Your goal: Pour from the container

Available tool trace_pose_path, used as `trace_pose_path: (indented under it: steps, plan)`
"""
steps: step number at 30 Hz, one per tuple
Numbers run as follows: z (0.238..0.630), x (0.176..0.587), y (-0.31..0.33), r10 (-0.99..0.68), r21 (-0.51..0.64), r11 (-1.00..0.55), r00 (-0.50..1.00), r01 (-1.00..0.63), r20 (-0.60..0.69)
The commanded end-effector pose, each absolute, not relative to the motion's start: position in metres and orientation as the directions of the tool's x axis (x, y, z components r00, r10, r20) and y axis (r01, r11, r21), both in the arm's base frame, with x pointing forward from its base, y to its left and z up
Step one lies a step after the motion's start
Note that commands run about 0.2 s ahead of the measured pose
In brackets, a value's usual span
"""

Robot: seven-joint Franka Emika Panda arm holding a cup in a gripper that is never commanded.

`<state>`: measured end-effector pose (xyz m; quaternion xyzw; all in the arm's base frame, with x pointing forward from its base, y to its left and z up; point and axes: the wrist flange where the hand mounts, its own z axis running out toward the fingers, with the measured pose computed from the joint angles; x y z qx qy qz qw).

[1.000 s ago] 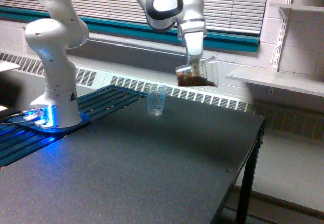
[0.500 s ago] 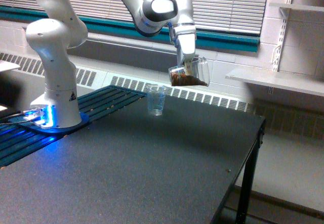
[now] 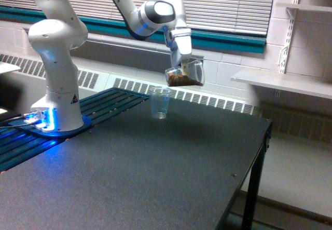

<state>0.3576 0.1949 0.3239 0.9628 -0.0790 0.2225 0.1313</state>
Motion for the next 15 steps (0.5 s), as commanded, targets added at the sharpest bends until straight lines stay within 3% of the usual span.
trace_pose_path:
  steps: [1,15]
  plan:
    - [0.317,0.331,0.210,-0.135,0.215,-0.940,0.867,-0.266,0.480]
    - [0.308,0.279,0.238,-0.069,0.284,-0.929,0.864,-0.238,0.498]
